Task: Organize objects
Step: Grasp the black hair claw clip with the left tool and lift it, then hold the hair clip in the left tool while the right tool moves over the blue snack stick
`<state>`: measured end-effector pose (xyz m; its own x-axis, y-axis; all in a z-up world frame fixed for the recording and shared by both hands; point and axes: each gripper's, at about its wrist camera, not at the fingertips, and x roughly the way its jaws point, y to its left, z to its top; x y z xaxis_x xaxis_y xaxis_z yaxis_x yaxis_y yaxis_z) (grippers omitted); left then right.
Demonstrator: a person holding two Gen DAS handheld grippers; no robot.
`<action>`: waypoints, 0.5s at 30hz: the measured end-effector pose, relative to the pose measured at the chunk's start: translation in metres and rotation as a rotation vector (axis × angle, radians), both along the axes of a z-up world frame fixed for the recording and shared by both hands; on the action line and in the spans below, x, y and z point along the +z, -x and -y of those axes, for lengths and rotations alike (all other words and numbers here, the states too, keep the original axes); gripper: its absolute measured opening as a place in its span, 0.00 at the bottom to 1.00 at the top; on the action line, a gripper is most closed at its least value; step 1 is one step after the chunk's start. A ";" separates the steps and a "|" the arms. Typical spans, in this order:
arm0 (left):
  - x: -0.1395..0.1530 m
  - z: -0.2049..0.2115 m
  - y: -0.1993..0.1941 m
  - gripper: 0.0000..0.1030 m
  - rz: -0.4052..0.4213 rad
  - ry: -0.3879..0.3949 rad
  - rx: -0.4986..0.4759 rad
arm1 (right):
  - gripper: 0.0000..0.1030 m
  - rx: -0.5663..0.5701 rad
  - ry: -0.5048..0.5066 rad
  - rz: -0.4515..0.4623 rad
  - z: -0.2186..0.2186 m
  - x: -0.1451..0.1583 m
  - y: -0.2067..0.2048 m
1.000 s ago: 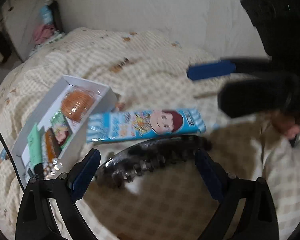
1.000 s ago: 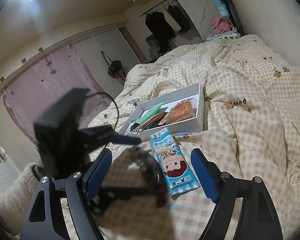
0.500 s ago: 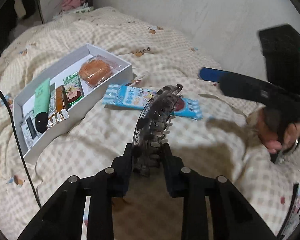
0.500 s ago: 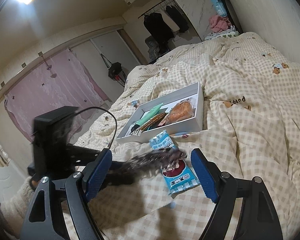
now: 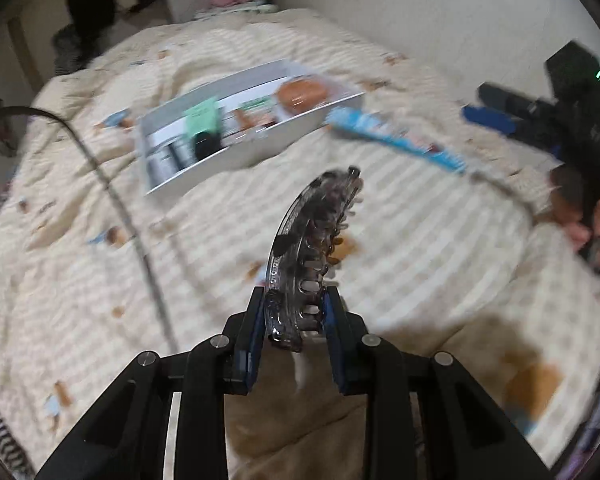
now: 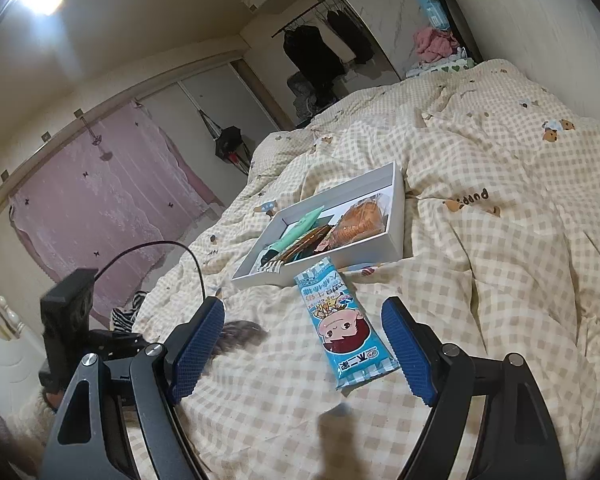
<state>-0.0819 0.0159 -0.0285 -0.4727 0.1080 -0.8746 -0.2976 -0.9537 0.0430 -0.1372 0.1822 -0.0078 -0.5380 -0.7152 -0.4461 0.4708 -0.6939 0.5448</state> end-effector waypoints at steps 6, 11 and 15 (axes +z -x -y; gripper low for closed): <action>0.006 -0.006 -0.008 0.49 0.026 -0.067 -0.052 | 0.80 0.000 0.003 0.007 -0.001 -0.002 0.001; 0.016 -0.010 0.003 0.65 -0.011 -0.070 -0.047 | 0.80 -0.001 0.006 0.015 -0.001 -0.003 0.002; 0.011 -0.016 0.018 0.65 0.003 -0.094 -0.046 | 0.80 0.000 0.006 0.021 -0.001 -0.005 0.002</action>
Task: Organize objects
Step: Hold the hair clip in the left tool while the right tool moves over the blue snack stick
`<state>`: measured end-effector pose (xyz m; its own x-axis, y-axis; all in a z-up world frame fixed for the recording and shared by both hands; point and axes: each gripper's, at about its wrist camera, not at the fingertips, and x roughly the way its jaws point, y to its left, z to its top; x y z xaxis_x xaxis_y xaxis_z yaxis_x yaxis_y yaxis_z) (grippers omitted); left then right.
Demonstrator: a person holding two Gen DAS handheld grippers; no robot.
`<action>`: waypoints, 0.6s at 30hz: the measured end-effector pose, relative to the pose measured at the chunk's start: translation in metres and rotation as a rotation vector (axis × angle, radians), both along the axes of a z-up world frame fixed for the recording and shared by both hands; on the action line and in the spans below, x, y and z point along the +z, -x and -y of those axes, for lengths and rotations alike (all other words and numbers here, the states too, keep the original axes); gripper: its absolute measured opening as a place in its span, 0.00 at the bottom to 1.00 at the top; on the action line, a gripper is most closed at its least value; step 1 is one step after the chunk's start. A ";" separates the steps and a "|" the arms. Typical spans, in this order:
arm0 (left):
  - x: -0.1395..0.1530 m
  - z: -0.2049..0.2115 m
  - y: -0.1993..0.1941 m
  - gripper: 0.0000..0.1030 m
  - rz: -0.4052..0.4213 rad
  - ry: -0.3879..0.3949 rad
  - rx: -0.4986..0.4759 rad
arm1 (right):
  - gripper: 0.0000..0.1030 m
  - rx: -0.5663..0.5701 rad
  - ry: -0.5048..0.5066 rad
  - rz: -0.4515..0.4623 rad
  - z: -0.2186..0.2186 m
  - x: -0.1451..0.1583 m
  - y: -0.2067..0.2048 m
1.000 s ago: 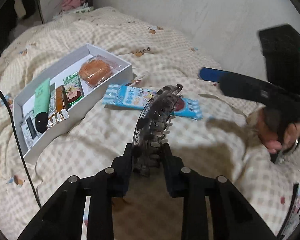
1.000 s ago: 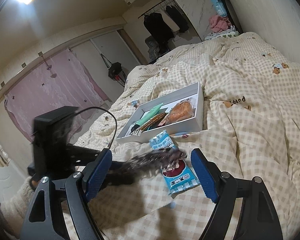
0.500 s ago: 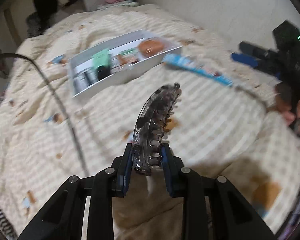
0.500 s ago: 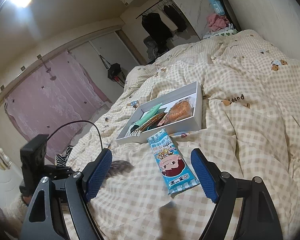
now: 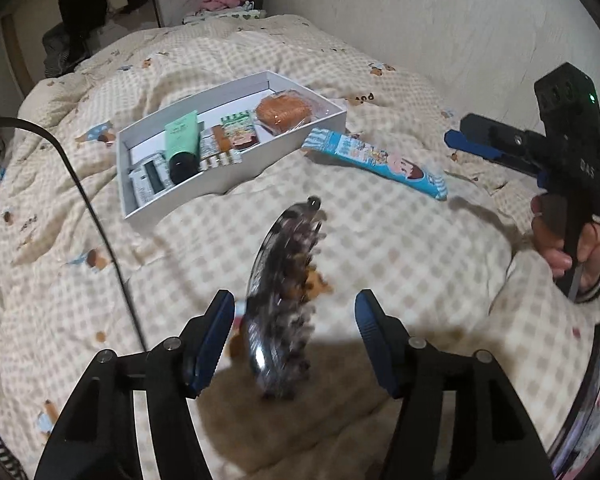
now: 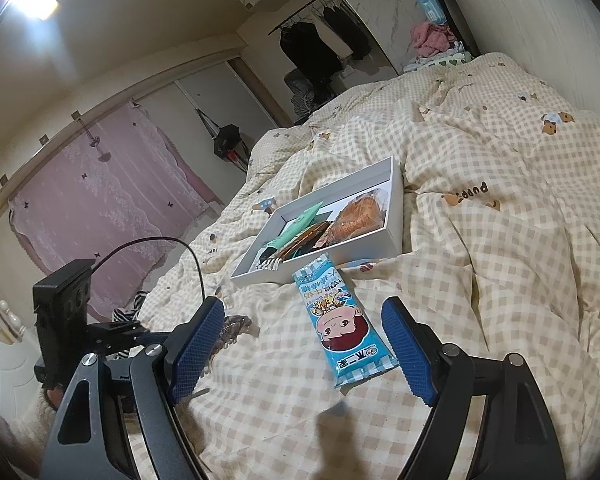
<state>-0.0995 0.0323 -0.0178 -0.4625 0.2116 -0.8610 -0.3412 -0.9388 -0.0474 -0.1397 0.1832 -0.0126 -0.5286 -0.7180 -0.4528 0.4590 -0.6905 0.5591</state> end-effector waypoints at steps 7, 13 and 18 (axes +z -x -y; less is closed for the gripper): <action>-0.004 -0.004 0.010 0.22 -0.080 0.079 0.046 | 0.80 -0.004 0.008 0.006 -0.003 0.000 0.001; -0.006 0.013 0.010 0.43 -0.033 0.001 0.075 | 0.80 -0.001 0.005 0.010 -0.003 0.000 0.001; -0.021 0.014 0.011 0.47 0.048 -0.046 0.083 | 0.80 0.001 0.007 0.015 -0.003 0.000 0.000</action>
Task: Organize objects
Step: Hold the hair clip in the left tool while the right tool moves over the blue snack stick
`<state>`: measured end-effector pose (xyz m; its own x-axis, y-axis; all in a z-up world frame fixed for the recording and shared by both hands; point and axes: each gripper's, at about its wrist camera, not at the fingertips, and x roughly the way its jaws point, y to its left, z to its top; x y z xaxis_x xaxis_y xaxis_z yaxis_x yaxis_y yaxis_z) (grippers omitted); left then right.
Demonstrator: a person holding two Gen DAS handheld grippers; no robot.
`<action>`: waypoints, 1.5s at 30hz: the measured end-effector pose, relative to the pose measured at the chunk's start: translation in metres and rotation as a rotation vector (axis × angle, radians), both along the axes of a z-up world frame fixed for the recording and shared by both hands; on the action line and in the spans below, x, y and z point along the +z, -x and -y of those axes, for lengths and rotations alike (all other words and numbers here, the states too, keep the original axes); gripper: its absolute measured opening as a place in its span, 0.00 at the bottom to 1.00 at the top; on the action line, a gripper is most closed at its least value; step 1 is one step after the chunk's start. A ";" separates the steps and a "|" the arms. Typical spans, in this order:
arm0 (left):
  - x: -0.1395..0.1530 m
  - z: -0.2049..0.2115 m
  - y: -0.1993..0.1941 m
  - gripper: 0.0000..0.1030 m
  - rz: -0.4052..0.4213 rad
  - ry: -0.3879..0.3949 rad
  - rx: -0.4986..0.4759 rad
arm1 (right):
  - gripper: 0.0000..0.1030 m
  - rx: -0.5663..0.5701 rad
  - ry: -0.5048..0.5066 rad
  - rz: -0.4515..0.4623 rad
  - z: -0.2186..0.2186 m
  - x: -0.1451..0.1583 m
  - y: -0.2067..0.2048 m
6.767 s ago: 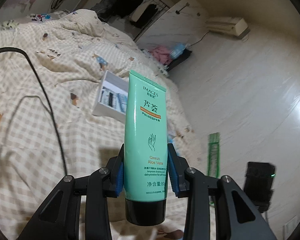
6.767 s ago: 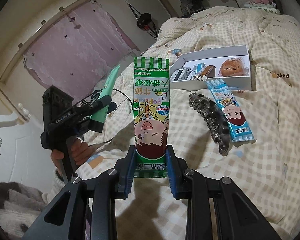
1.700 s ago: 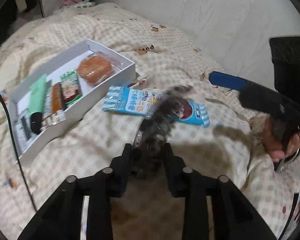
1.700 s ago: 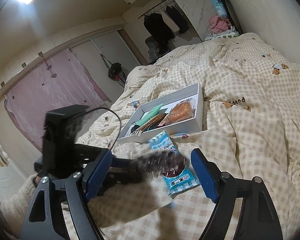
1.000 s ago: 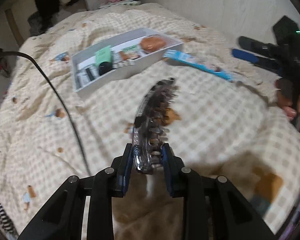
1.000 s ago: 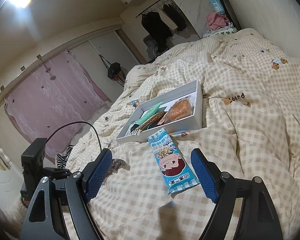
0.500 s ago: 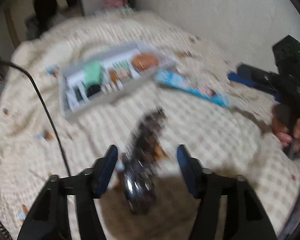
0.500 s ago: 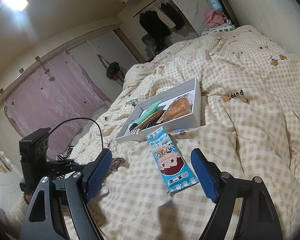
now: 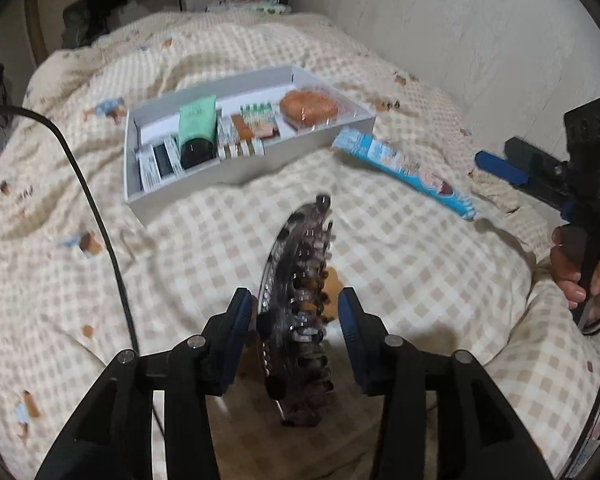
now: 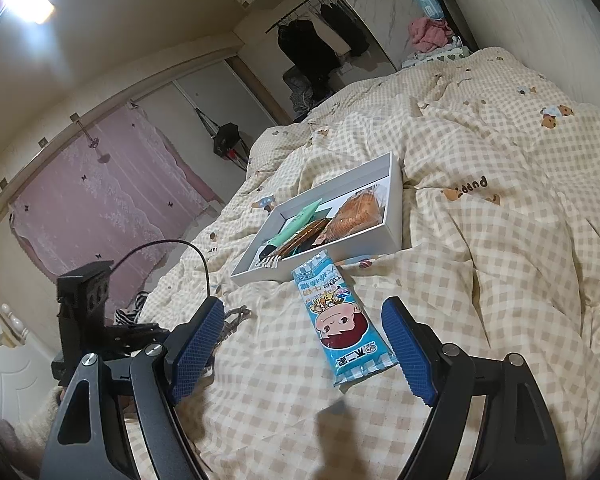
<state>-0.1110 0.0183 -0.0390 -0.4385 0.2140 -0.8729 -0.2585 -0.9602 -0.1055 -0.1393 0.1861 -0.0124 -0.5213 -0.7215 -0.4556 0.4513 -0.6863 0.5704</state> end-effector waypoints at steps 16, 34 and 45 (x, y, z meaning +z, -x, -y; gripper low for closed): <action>0.043 0.013 -0.037 0.33 -0.241 -0.201 0.073 | 0.80 0.001 0.001 0.011 0.001 -0.002 0.001; 0.003 0.023 -0.042 0.33 -0.216 -0.238 0.206 | 0.80 -0.001 -0.138 0.079 0.017 -0.015 0.012; 0.001 0.026 -0.043 0.33 -0.213 -0.243 0.214 | 0.67 0.024 -0.472 0.017 0.064 -0.023 0.010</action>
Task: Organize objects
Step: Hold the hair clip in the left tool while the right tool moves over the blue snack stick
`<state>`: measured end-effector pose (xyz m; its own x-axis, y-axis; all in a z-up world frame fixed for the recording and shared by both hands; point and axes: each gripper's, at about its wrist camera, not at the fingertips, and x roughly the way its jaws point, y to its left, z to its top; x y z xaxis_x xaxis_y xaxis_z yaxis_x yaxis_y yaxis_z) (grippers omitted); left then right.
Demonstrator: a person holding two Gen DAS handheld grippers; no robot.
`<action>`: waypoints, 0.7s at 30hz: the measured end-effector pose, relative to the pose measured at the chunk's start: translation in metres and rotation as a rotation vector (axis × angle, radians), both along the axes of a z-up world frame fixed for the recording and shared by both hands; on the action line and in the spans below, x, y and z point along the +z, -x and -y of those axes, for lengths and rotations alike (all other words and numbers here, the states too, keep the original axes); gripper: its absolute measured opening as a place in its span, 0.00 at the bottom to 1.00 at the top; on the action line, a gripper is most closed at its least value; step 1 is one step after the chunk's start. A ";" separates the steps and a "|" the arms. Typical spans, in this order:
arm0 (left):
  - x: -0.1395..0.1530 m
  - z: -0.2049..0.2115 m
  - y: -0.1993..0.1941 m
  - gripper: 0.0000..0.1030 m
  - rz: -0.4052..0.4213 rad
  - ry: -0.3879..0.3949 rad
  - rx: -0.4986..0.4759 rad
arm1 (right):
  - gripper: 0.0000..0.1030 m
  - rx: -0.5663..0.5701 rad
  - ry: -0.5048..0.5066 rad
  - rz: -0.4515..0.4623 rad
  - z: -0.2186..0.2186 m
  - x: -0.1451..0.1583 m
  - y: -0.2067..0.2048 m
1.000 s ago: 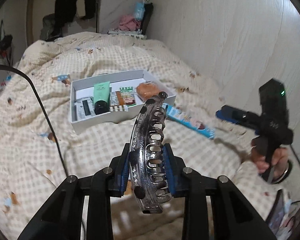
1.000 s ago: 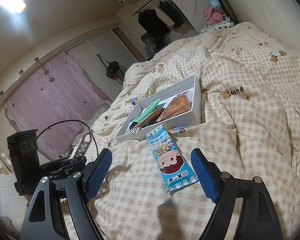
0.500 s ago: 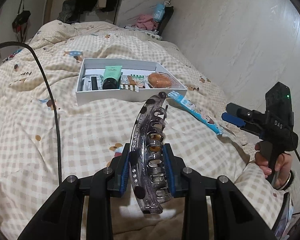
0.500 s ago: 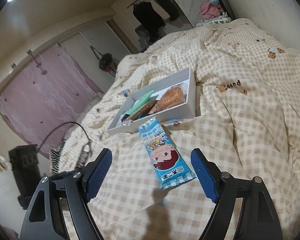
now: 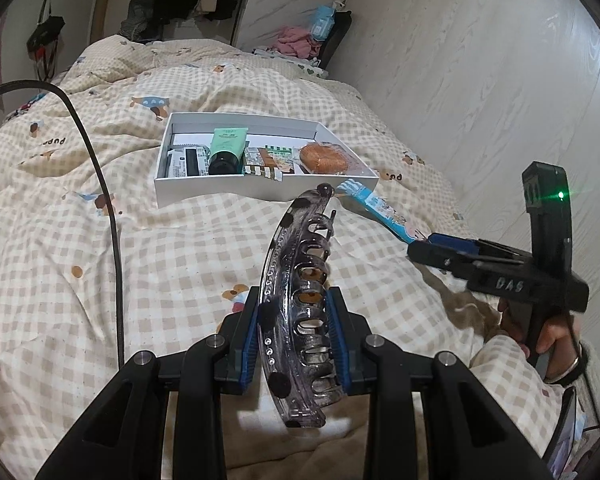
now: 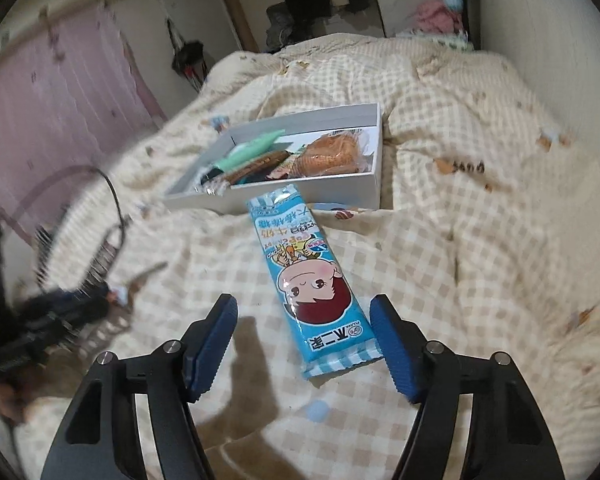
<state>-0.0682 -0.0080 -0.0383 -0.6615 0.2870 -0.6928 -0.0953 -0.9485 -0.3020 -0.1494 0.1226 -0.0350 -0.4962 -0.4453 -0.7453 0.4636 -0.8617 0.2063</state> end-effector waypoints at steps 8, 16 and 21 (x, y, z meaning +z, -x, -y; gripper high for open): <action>-0.001 0.001 0.001 0.33 0.001 -0.003 0.004 | 0.39 0.010 -0.098 -0.005 0.011 -0.005 0.003; -0.002 0.003 0.002 0.33 0.006 -0.004 0.005 | 0.52 0.001 0.025 0.050 -0.002 -0.003 0.009; -0.004 0.004 0.001 0.33 0.010 -0.011 0.014 | 0.83 0.071 0.232 0.155 -0.015 -0.005 0.032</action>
